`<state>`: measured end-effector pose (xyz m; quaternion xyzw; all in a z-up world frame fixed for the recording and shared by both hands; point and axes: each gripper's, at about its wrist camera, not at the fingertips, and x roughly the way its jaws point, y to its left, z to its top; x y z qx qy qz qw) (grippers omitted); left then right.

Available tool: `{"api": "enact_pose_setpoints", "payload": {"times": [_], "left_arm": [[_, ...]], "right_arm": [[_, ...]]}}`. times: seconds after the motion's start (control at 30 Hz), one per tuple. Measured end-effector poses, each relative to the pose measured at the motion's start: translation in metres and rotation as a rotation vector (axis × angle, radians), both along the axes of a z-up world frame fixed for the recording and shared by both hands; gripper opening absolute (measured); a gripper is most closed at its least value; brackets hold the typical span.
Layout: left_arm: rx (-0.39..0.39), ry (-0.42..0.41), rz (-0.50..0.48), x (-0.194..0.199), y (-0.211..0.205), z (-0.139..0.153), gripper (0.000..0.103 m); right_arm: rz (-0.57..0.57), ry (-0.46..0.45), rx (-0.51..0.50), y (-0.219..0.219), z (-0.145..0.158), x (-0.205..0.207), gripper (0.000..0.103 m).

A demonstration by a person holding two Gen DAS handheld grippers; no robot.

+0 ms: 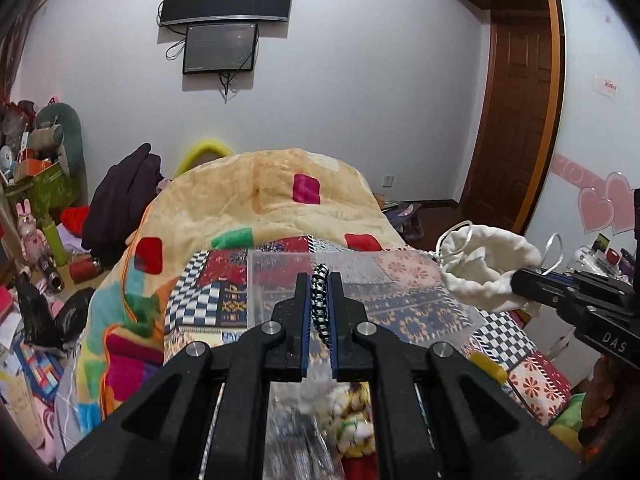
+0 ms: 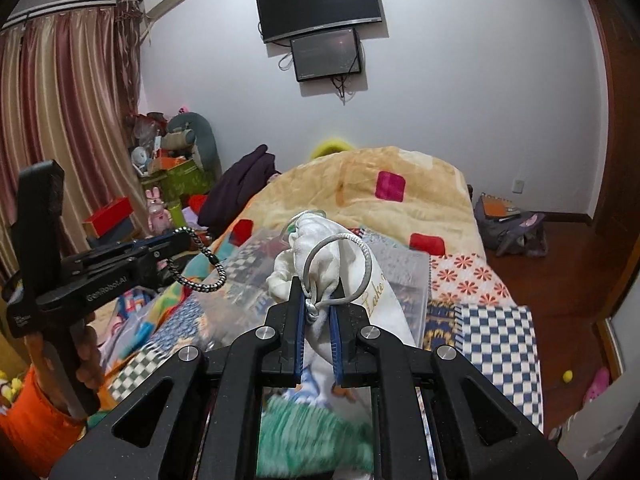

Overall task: Organize soft objects
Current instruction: 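Lower the white pouch into the clear box and open the right gripper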

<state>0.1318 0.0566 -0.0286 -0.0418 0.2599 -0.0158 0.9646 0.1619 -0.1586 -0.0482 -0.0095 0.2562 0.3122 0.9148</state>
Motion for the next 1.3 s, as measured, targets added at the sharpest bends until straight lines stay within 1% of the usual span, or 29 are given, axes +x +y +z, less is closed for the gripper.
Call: {"api": "enact_pose_setpoints", "payload": {"times": [0.13,0.23,0.27,0.37,0.5,0.63,0.73,0.83,0.87,0.9,0.93,0.97,1.0,1.07,1.1,1.13,1.17,1.2,1.27,1.3], "left_arm": [[0.029,0.047,-0.015,0.025,-0.003,-0.007,0.007],[0.044,0.111,-0.036,0.045,-0.006,-0.021,0.007],[0.05,0.141,-0.046,0.054,-0.007,-0.028,0.007],[0.065,0.195,-0.057,0.068,-0.013,-0.046,0.007],[0.075,0.284,-0.073,0.086,-0.017,-0.07,0.007],[0.067,0.323,-0.079,0.091,-0.019,-0.081,0.007],[0.051,0.343,-0.084,0.093,-0.02,-0.084,0.007],[0.047,0.35,-0.08,0.091,-0.02,-0.083,0.011],[0.043,0.343,-0.08,0.088,-0.021,-0.081,0.014],[0.044,0.339,-0.079,0.087,-0.021,-0.079,0.017],[0.044,0.327,-0.078,0.084,-0.022,-0.075,0.022],[0.046,0.313,-0.075,0.08,-0.023,-0.072,0.029],[0.049,0.3,-0.073,0.078,-0.024,-0.069,0.032],[0.058,0.267,-0.071,0.069,-0.025,-0.059,0.04],[0.061,0.253,-0.069,0.065,-0.025,-0.055,0.042],[0.063,0.24,-0.068,0.061,-0.024,-0.051,0.047],[0.066,0.225,-0.065,0.056,-0.024,-0.046,0.053],[0.068,0.207,-0.061,0.05,-0.023,-0.04,0.057],[0.072,0.176,-0.052,0.037,-0.02,-0.03,0.069],[0.073,0.166,-0.047,0.033,-0.019,-0.027,0.071]], "right_arm": [[-0.01,0.026,-0.03,0.012,-0.007,0.026,0.01],[-0.008,0.054,-0.058,0.019,-0.017,0.04,0.01],[-0.006,0.067,-0.07,0.022,-0.022,0.046,0.01],[-0.001,0.112,-0.096,0.029,-0.036,0.061,0.01],[0.013,0.164,-0.141,0.037,-0.054,0.071,0.01],[0.031,0.191,-0.193,0.047,-0.067,0.074,0.01],[0.044,0.207,-0.215,0.05,-0.07,0.073,0.011],[0.047,0.203,-0.231,0.052,-0.07,0.072,0.013],[0.049,0.2,-0.234,0.052,-0.069,0.071,0.018],[0.051,0.196,-0.233,0.051,-0.068,0.069,0.027],[0.053,0.193,-0.228,0.05,-0.066,0.07,0.032],[0.055,0.185,-0.22,0.049,-0.063,0.067,0.044],[0.055,0.175,-0.214,0.048,-0.061,0.065,0.052],[0.054,0.148,-0.203,0.044,-0.052,0.058,0.056],[0.053,0.139,-0.196,0.042,-0.048,0.056,0.057],[0.052,0.134,-0.187,0.04,-0.045,0.053,0.058],[0.049,0.127,-0.178,0.036,-0.041,0.051,0.061],[0.043,0.118,-0.167,0.032,-0.036,0.048,0.068],[0.027,0.094,-0.149,0.023,-0.028,0.043,0.078],[0.017,0.08,-0.143,0.019,-0.024,0.04,0.081]]}}
